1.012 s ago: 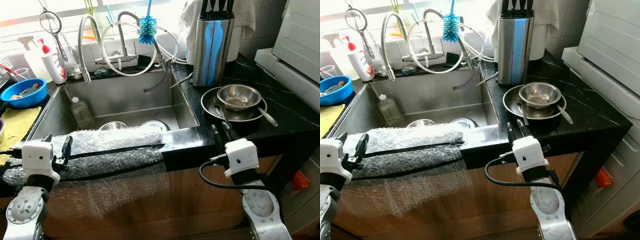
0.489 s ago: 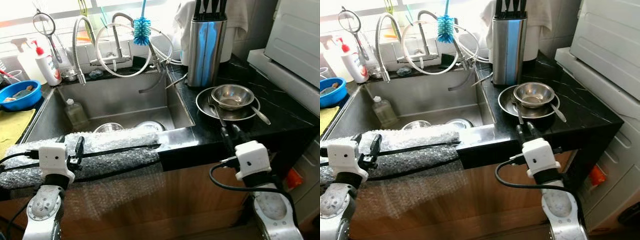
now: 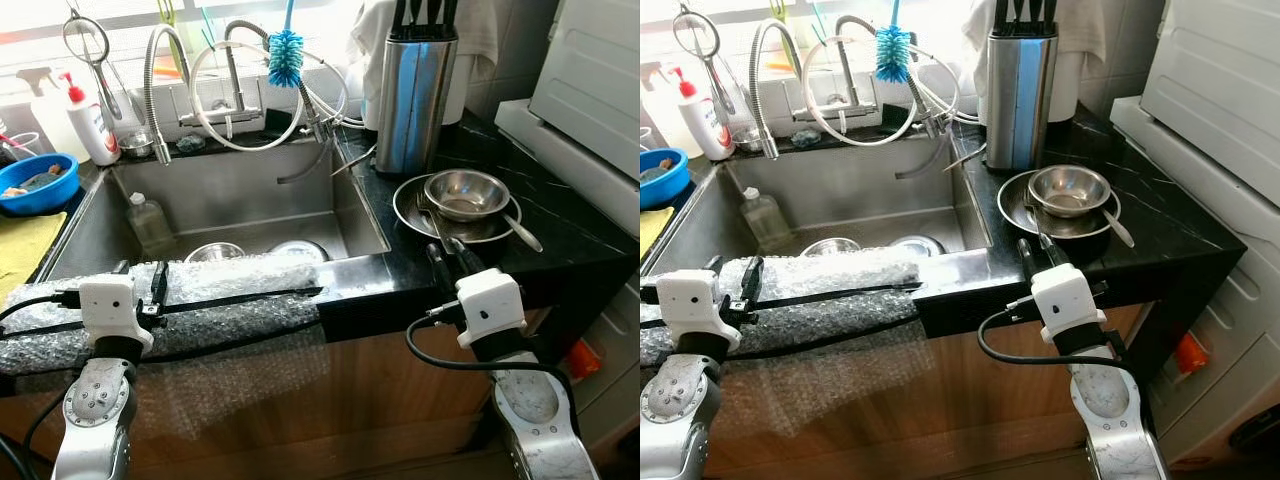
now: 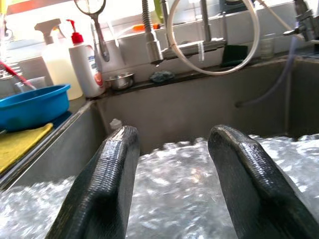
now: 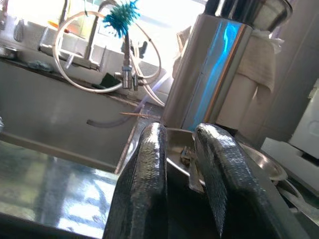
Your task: Kitchen organization
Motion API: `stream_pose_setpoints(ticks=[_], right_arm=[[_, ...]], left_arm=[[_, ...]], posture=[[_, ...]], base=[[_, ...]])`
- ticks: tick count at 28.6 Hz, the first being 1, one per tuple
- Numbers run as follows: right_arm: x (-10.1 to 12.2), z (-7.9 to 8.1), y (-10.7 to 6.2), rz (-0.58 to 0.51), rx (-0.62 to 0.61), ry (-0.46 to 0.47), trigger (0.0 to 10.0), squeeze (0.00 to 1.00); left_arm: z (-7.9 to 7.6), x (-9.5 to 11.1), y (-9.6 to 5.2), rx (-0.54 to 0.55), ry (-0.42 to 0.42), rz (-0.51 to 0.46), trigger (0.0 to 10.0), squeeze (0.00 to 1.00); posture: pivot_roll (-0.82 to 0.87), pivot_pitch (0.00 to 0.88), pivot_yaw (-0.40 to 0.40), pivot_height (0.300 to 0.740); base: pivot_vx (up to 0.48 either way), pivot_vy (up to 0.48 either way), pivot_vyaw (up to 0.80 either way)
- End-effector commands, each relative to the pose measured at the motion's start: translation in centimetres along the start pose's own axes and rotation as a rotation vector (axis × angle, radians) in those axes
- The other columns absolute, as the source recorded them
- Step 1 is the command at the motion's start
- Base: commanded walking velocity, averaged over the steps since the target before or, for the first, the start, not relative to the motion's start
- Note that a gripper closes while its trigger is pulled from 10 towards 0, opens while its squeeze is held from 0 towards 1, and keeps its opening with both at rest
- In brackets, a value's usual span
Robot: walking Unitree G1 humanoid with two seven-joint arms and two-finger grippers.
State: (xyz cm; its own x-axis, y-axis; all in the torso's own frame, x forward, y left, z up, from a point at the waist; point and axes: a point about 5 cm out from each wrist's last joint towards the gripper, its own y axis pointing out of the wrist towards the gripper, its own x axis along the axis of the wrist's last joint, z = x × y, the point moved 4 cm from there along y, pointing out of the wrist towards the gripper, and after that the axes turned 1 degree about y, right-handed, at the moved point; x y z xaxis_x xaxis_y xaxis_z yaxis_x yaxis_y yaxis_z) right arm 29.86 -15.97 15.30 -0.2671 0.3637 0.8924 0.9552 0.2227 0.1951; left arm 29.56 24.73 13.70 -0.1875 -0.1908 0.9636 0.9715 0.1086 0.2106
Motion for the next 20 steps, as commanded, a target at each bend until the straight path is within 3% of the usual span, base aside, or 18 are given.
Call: stream_pose_setpoints(ticks=[1, 8, 14, 20], right_arm=[[-0.2, -0.2, 0.1, 0.01, -0.008, 0.006, 10.0, 0.0], [-0.3, 0.2, -0.2, 0.017, -0.014, 0.016, 10.0, 0.0], [1.4, -1.0, 0.5, -0.028, -0.089, 0.012, 10.0, 0.0], [2.1, -1.0, 0.5, -0.049, -0.126, 0.011, 10.0, 0.0]], left_arm=[[1.1, 0.1, -0.4, 0.034, 0.027, 0.0, 10.0, 0.0], [1.4, 0.1, -0.5, 0.033, 0.038, 0.004, 10.0, 0.0], [1.0, 1.0, 0.5, 0.021, 0.024, -0.023, 10.0, 0.0], [0.6, 1.1, 0.7, 0.006, 0.017, -0.022, 10.0, 0.0]], posture=[[-0.13, 0.0, 0.069, 0.74], [-0.12, 0.0, 0.083, 0.74], [-0.13, 0.0, 0.102, 0.74], [-0.12, 0.0, 0.118, 0.74]], base=[[0.0, 0.0, 0.0], [0.0, 0.0, 0.0], [0.0, 0.0, 0.0], [0.0, 0.0, 0.0]])
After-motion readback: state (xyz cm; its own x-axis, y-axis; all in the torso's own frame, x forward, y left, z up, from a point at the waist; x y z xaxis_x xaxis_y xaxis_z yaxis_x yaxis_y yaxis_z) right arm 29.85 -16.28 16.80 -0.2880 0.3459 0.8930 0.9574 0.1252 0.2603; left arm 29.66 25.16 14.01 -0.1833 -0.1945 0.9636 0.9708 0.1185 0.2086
